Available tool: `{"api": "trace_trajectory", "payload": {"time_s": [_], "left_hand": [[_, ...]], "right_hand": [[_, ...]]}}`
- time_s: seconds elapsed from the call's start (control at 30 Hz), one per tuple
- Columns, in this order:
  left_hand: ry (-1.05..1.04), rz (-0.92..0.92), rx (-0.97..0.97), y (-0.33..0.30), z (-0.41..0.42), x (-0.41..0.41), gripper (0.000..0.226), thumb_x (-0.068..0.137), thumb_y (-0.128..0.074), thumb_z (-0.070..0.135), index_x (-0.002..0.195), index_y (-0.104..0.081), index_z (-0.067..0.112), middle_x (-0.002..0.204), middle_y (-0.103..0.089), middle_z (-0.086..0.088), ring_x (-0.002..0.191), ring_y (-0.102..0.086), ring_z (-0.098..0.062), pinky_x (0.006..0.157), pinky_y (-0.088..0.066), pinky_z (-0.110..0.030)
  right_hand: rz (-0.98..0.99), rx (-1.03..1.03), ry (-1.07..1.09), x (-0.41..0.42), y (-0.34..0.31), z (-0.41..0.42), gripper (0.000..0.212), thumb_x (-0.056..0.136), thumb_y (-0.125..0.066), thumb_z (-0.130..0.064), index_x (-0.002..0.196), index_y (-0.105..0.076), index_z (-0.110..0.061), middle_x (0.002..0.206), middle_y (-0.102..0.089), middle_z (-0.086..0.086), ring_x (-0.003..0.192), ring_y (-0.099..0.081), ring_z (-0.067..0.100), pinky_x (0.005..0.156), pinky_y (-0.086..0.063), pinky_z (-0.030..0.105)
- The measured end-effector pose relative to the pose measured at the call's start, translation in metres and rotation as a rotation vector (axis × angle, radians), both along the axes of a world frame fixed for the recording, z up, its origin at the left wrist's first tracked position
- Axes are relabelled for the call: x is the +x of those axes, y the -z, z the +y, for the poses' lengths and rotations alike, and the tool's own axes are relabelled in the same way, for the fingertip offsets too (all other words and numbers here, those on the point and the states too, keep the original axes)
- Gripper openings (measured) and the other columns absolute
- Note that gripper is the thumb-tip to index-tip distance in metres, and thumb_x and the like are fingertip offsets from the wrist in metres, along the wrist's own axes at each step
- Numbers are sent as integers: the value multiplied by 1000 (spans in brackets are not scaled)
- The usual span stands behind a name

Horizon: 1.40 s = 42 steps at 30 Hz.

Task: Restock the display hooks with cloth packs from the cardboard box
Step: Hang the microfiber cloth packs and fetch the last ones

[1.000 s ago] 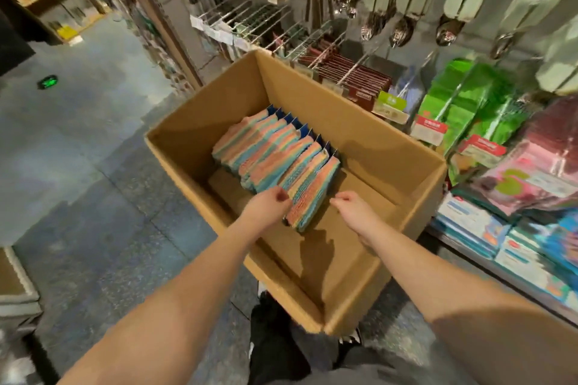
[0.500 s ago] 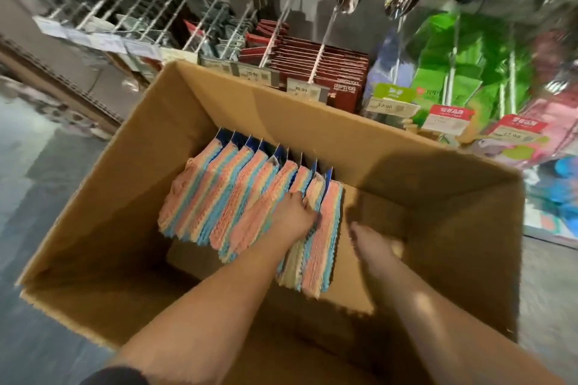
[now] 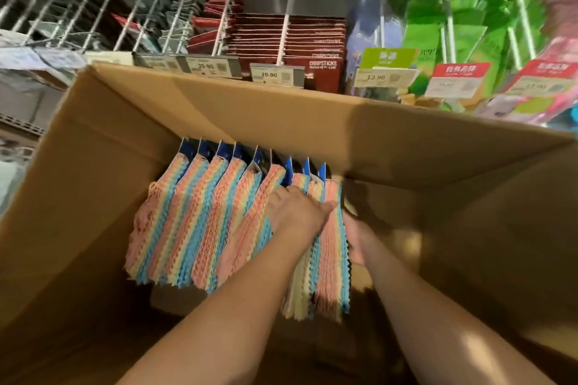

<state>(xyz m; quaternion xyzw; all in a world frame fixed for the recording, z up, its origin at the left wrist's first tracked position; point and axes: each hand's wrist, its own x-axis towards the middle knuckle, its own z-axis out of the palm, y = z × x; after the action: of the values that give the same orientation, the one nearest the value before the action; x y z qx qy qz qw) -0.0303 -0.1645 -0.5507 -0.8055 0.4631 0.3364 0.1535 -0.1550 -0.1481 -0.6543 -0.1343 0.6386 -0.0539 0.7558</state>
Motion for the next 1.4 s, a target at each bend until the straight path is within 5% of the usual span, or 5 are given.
{"api": "trace_trajectory", "payload": {"time_s": [0.5,0.9,1.07,1.3,1.4], "left_hand": [[-311,416,-219,-2,28,5,83,73,-82,51,127,-28,19,132,-48,-5,118,-52,-25,91,-49,-39],[-460,884,-632,-195,101,36,85,60,-84,47,130,-35,38,134,-53,15,123,-54,-5,96,-46,-28],[-441,1102,-713,-274,115,-1,82,52,-84,41,123,-44,35,128,-64,7,119,-62,-12,102,-49,-49],[-279,1334,-778,-354,138,-137,84,50,-84,31,123,-41,26,127,-62,4,113,-65,-9,84,-56,-31],[-197,1385,-779,-380,161,-221,84,48,-83,33,120,-39,28,126,-60,4,110,-66,-10,80,-58,-29]], "right_hand": [[-200,-72,139,-8,-8,22,60,91,-61,-48,143,-47,-24,132,-63,10,120,-62,29,101,-50,47],[-136,-694,-171,-41,-267,29,20,88,-70,-30,104,-62,-21,98,-74,-4,88,-70,5,80,-56,27],[-290,-806,0,-90,-349,55,64,73,-83,-27,127,-50,-17,106,-74,-8,100,-69,14,81,-55,25],[-304,-896,299,-213,-429,112,57,66,-75,-28,118,-54,-19,110,-73,5,95,-72,19,83,-59,39],[-266,-959,370,-292,-450,145,92,36,-96,-53,113,-61,-16,108,-75,6,98,-72,22,83,-60,39]]}}
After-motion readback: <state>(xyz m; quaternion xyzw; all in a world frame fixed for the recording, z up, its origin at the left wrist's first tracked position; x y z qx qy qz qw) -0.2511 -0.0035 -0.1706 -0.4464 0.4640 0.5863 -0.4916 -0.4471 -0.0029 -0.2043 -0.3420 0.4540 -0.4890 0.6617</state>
